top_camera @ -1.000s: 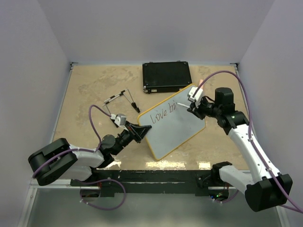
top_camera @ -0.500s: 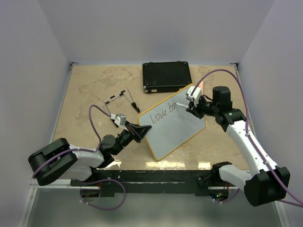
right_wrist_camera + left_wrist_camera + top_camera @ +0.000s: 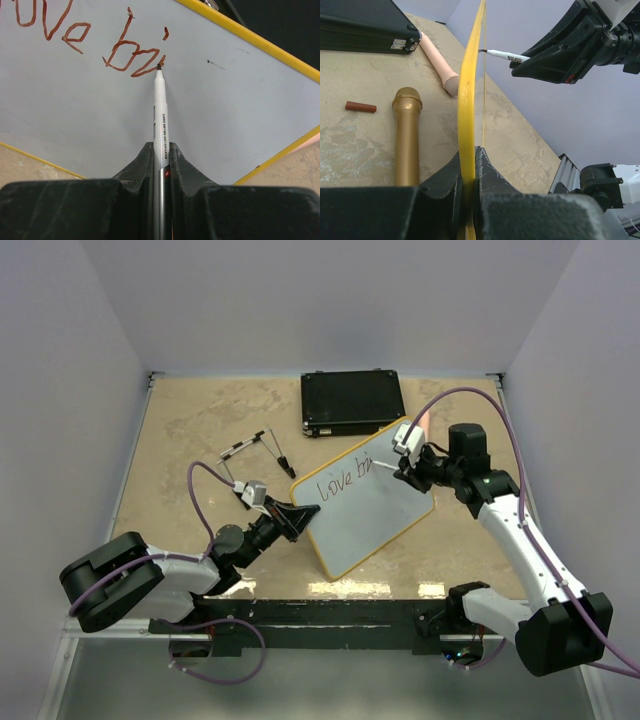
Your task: Write a sentence on the whiteboard
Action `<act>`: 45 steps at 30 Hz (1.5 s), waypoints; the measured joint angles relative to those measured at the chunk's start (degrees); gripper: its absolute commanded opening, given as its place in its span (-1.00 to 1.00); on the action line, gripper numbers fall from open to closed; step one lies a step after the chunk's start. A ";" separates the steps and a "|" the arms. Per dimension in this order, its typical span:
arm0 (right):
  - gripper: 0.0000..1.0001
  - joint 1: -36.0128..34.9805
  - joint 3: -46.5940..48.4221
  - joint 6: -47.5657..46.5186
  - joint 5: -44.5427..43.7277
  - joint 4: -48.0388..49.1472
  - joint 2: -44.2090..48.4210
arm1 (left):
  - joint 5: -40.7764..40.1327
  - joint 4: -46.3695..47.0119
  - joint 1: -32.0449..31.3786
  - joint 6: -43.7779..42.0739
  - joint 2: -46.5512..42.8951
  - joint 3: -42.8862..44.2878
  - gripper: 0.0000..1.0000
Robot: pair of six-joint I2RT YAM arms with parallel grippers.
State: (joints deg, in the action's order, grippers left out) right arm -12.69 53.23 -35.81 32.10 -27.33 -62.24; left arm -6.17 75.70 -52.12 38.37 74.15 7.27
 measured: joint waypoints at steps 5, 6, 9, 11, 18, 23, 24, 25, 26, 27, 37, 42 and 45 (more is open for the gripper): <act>-1.00 0.00 0.00 -0.87 -0.02 -1.79 0.02 | 0.00 0.00 0.00 -0.02 -0.02 0.00 -1.00; -1.00 0.00 0.00 -1.05 0.00 -2.14 0.02 | 0.00 0.00 0.00 -0.02 -0.02 0.00 -1.00; -1.00 0.00 0.00 -1.40 -0.02 -2.73 0.02 | 0.00 0.00 0.00 -0.02 -0.02 0.00 -1.00; -1.00 0.00 -0.02 -1.62 -0.02 -2.97 0.04 | 0.02 0.00 0.00 -0.02 -0.02 0.00 -1.00; -1.00 0.00 -0.02 -1.77 -0.02 -3.72 0.07 | 0.02 0.00 0.00 -0.04 -0.02 0.00 -1.00; -1.00 0.00 -0.02 -1.16 -0.04 -3.41 1.66 | 0.33 0.11 -0.02 -0.50 -0.02 0.00 -1.00; -1.00 0.00 0.00 -0.96 -0.04 -3.08 2.05 | 0.37 0.09 -0.02 -0.50 -0.02 0.00 -1.00; -1.00 0.00 0.02 -0.74 -0.04 -2.75 2.38 | 0.37 0.11 -0.02 -0.52 -0.02 0.00 -1.00; -1.00 0.00 0.07 -0.55 -0.04 -2.43 2.56 | 0.39 0.11 -0.02 -0.52 -0.02 0.00 -1.00; -1.00 0.00 0.11 -0.39 -0.02 -2.05 2.58 | 0.39 0.09 -0.02 -0.52 -0.02 0.00 -1.00; -1.00 0.00 0.22 0.57 -0.13 -0.83 0.96 | 0.44 0.11 -0.02 -0.55 -0.02 0.00 -1.00; -1.00 0.00 0.22 1.53 -0.33 0.07 0.74 | 0.42 0.11 -0.02 -0.48 -0.02 0.00 -1.00; -1.00 0.00 0.22 2.36 -1.03 0.85 0.74 | 0.39 0.09 -0.02 -0.46 0.00 0.00 -1.00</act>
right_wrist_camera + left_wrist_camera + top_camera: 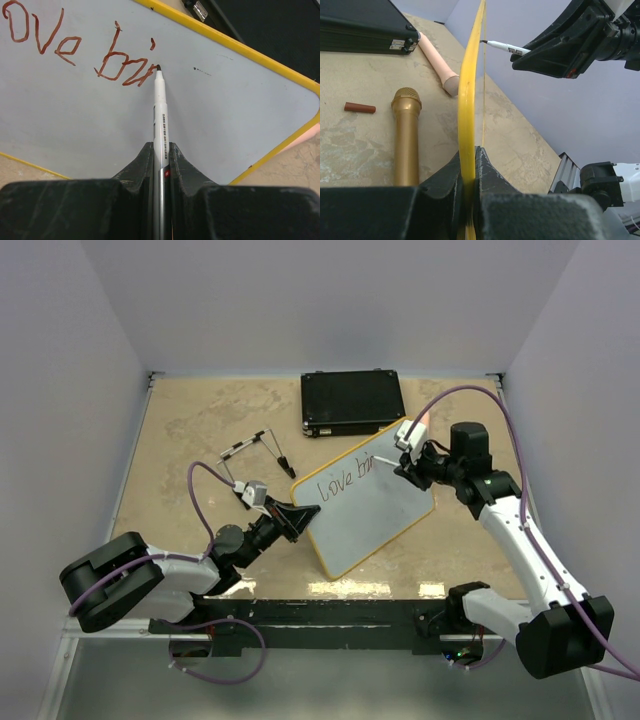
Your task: Write a sentence on the whiteboard
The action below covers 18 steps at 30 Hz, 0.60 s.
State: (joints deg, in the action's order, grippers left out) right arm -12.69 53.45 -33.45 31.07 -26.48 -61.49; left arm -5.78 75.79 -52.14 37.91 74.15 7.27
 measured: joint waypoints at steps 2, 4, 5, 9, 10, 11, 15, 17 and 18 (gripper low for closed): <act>-1.00 0.00 0.00 0.57 -0.42 0.74 0.00 | 0.00 0.00 0.02 0.00 0.00 0.00 -1.00; -1.00 0.00 0.00 1.07 -0.72 1.25 0.02 | -0.02 0.00 0.02 0.02 -0.02 0.00 -1.00; -1.00 0.00 0.00 1.36 -1.01 1.46 0.02 | -0.02 0.00 0.02 0.02 0.00 0.00 -1.00; -1.00 0.00 0.00 1.60 -1.55 1.77 0.04 | -0.04 0.00 0.02 0.04 0.00 0.00 -1.00; -1.00 0.00 0.00 1.57 -1.57 1.75 0.07 | -0.04 0.00 0.02 0.02 0.00 0.00 -1.00; -1.00 0.00 0.00 1.57 -1.57 1.73 0.07 | -0.04 0.00 0.02 0.02 0.00 0.00 -1.00; -1.00 0.00 0.00 1.33 -1.64 1.62 0.09 | -0.04 0.00 0.02 0.04 -0.02 -0.09 -1.00; -1.00 0.00 0.00 1.20 -1.68 1.46 0.15 | -0.04 0.00 0.02 0.02 -0.02 -0.11 -1.00; -1.00 0.00 0.00 1.09 -1.79 1.33 0.17 | -0.04 0.00 0.02 0.02 -0.02 -0.11 -1.00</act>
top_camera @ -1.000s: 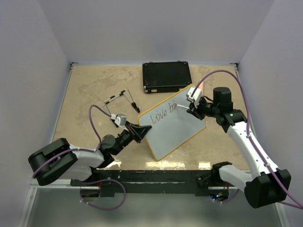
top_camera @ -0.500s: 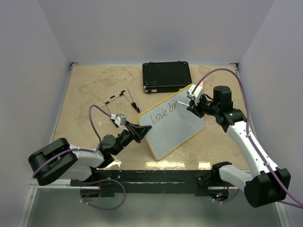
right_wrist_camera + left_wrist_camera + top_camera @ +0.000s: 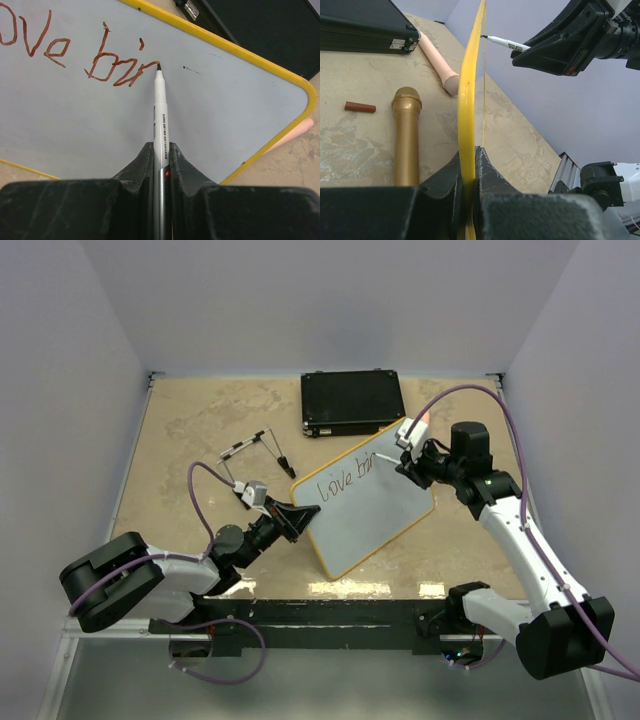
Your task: Write a sentence on the whiteboard
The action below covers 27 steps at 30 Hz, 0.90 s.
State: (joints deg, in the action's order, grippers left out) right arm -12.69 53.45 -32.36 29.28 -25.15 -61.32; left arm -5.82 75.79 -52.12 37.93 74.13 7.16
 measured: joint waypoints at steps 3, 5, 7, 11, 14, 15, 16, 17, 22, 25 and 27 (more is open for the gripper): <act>-1.00 0.00 0.00 -0.35 -0.31 -0.74 0.22 | 0.00 0.02 0.00 -0.02 0.00 -0.02 -1.00; -1.00 0.00 0.00 -0.79 -0.44 -1.31 0.33 | 0.04 0.02 0.00 -0.04 0.00 -0.02 -1.00; -1.00 0.00 0.00 -1.25 -0.61 -1.75 0.33 | 0.04 0.02 0.00 -0.02 0.00 -0.02 -1.00; -1.00 0.00 -0.17 -2.05 -1.22 -3.02 0.50 | 0.02 0.02 0.00 -0.02 0.00 -0.02 -1.00; -1.00 0.00 -0.50 -2.60 -1.38 -4.31 0.87 | 0.07 0.02 0.00 -0.04 0.00 -0.04 -1.00; -1.00 0.00 -0.57 -2.78 -1.40 -4.63 0.92 | 0.09 0.02 0.00 -0.04 0.00 -0.04 -1.00; -1.00 0.00 -0.68 -2.89 -1.42 -4.79 0.96 | 0.09 0.02 0.00 -0.04 0.00 -0.04 -1.00; -1.00 0.00 -0.83 -3.06 -1.42 -4.92 1.01 | 0.09 0.02 0.00 -0.04 0.00 -0.04 -1.00; -1.00 0.00 -1.22 -3.69 -1.42 -5.81 1.01 | 0.04 0.02 0.00 -0.02 0.00 -0.04 -1.00; -1.00 0.02 -1.22 -3.65 -1.42 -5.86 1.27 | 0.07 0.02 0.00 -0.04 0.00 -0.04 -1.00; -1.00 0.09 -1.11 -3.50 -1.40 -5.79 1.73 | 0.13 0.04 0.00 -0.09 0.00 -0.04 -1.00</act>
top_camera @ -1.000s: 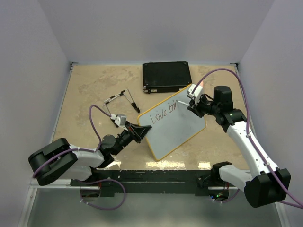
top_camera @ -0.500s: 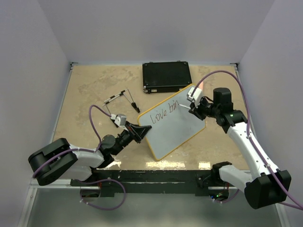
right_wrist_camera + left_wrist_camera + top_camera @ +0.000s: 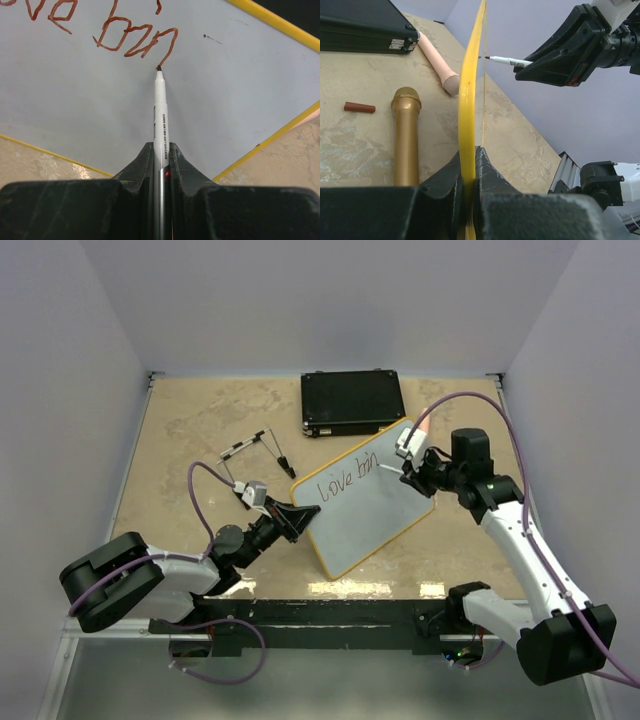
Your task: Write a sentence on the whiteboard
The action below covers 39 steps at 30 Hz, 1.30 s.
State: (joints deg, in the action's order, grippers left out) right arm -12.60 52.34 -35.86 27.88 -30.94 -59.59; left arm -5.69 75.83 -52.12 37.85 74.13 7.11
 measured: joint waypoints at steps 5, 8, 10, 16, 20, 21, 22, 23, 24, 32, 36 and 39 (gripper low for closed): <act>-1.00 0.79 1.64 1.29 0.11 1.40 0.81 | 0.07 0.00 0.00 -0.04 0.00 0.00 -1.00; -1.00 1.49 2.27 2.01 0.20 3.50 0.79 | 0.13 0.00 0.00 -0.15 -0.04 0.00 -1.00; -1.00 1.90 2.29 2.36 0.42 4.17 0.79 | 0.20 0.00 0.00 -0.31 -0.11 0.00 -1.00; -1.00 2.89 2.29 2.49 3.13 5.01 0.92 | 0.46 0.09 0.00 -0.61 -0.13 -0.07 -1.00; -1.00 3.39 2.29 2.47 4.66 5.25 0.92 | 0.57 0.26 0.00 -0.63 -0.22 -0.31 -1.00; -1.00 3.48 2.27 2.47 4.85 5.27 0.96 | 0.57 0.26 0.00 -0.63 -0.22 -0.31 -1.00; -1.00 3.58 2.29 2.47 5.05 5.25 1.03 | 0.57 0.26 0.00 -0.63 -0.22 -0.31 -1.00; -1.00 3.65 2.29 2.45 5.20 5.27 1.14 | 0.59 0.26 0.00 -0.63 -0.22 -0.31 -1.00; -1.00 3.69 2.29 2.45 5.31 5.27 1.25 | 0.59 0.26 0.00 -0.63 -0.22 -0.31 -1.00; -1.00 4.15 2.27 2.43 6.32 5.29 1.64 | 0.63 0.28 0.00 -0.63 -0.22 -0.33 -1.00; -1.00 4.35 2.27 2.43 6.40 5.29 1.64 | 0.68 0.28 0.00 -0.63 -0.22 -0.33 -1.00; -1.00 4.42 2.29 2.43 6.40 5.27 1.64 | 0.70 0.28 0.00 -0.63 -0.22 -0.33 -1.00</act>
State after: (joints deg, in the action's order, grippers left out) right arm -8.19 54.63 -33.43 34.28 -25.67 -57.95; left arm -4.99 76.12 -52.12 37.21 73.91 6.79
